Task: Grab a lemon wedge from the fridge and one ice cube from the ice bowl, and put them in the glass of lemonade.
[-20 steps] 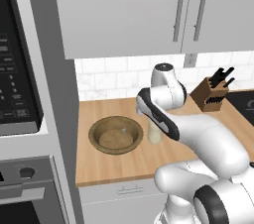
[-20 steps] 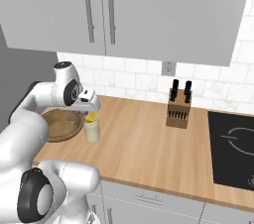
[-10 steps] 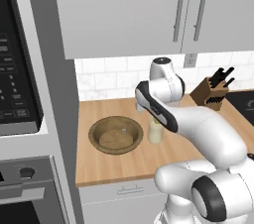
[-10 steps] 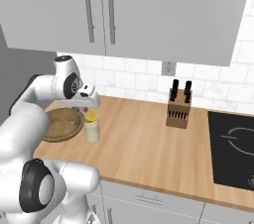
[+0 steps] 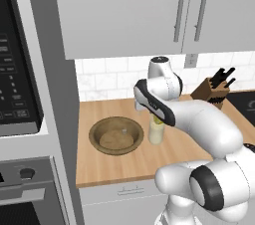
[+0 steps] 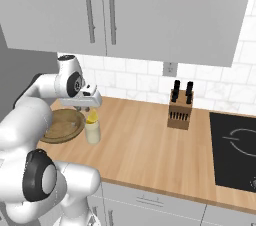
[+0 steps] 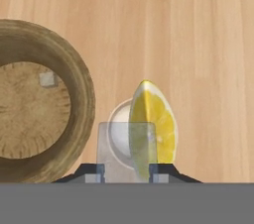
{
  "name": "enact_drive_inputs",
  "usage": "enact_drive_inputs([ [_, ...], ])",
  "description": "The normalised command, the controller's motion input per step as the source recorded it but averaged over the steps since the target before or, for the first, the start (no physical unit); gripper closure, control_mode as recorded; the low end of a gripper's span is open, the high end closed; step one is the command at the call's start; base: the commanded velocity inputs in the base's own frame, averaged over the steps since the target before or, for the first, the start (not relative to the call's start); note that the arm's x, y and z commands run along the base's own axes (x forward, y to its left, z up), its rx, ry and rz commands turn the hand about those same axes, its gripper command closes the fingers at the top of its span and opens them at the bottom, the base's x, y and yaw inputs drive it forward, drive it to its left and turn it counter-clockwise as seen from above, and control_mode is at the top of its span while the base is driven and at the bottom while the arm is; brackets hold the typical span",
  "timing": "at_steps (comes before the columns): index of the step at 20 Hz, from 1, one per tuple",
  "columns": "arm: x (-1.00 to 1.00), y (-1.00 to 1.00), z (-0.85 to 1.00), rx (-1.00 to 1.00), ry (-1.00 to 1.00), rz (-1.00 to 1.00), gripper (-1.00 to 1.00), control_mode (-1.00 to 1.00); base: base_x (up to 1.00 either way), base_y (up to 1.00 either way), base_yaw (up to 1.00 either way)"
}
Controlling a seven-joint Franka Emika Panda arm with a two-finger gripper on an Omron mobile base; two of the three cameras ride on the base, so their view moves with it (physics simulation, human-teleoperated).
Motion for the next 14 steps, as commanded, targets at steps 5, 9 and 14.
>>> enact_drive_inputs([
  [5,0.00,0.00,-0.12,0.00,0.00,0.00,1.00,-1.00,0.00,0.00,0.00],
  [9,0.00,0.00,0.00,0.00,0.00,0.00,1.00,-1.00,0.00,0.00,0.00],
  [14,0.00,0.00,0.00,0.00,0.00,0.00,-1.00,-1.00,0.00,0.00,0.00],
])
